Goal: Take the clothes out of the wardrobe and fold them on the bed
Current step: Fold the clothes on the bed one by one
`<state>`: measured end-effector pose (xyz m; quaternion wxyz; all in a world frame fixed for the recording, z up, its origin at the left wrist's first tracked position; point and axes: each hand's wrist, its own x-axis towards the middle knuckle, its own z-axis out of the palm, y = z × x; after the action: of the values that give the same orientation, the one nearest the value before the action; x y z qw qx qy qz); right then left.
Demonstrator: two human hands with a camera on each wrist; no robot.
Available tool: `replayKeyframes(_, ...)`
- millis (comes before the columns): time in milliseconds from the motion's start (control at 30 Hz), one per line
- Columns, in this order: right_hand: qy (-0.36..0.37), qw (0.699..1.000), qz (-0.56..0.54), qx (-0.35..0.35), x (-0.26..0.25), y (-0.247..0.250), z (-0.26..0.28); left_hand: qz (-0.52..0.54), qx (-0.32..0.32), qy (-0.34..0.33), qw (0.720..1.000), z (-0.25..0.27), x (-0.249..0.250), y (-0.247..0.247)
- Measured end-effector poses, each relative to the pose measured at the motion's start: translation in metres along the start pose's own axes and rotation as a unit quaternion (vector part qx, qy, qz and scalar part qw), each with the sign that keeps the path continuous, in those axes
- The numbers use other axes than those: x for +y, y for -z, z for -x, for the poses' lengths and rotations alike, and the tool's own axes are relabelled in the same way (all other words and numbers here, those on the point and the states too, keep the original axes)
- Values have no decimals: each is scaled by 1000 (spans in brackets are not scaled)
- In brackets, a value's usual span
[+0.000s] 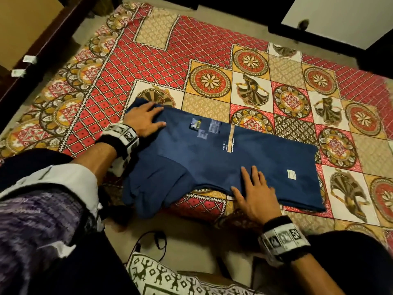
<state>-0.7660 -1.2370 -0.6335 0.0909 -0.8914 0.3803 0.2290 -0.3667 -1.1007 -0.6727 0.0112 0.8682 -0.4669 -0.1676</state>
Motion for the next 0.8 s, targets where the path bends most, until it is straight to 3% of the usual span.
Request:
replayKeyframes(67,17,1000,9,-18,19,-4,14,-1,-3,40,999,-6,-2,-1)
replayKeyframes(133,17,998,-49,-28,33,11,15,-4,10,56,998,-7,6,-3)
replayKeyframes(233,-46,980,-173,83,60,39,-5,-8,67,-18,998,-4,23,0)
replayKeyframes(333,-72,973,-151,157,92,54,-34,-13,35,-82,996,-6,30,-3)
replayKeyframes(467,-60,991,-72,97,138,48,-85,-10,-10,-4,1000,-7,22,-13)
replayKeyframes(567,-134,988,-71,9,187,30,-100,6,0,29,1000,-7,22,-10)
replayKeyframes(700,-252,958,-134,26,220,21,-89,32,-9,60,998,-11,8,-10)
replayKeyframes(800,-243,961,-72,108,203,30,-80,23,8,12,1000,-10,18,-4)
